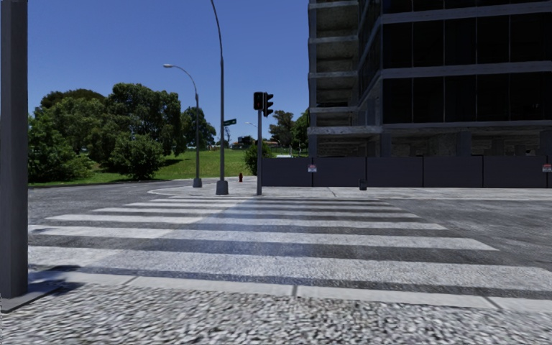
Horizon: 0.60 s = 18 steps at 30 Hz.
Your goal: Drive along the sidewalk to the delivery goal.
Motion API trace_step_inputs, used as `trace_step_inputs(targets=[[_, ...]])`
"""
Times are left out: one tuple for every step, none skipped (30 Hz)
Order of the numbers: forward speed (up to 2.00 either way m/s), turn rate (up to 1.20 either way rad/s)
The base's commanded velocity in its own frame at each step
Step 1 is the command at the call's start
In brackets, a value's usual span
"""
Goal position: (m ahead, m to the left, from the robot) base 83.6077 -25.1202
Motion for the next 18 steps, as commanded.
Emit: trace_step_inputs(targets=[[1.44, 0.00], [1.44, 0.00], [1.44, 0.00], [1.44, 0.00], [1.44, 0.00], [1.44, 0.00], [1.44, 0.00], [1.44, -0.42], [1.44, -0.98], [1.44, -1.02], [1.44, -1.04], [1.44, -1.04], [1.44, -1.03], [1.44, 0.00], [1.44, 0.00], [1.44, 0.00], [1.44, 0.00], [1.44, 0.00]])
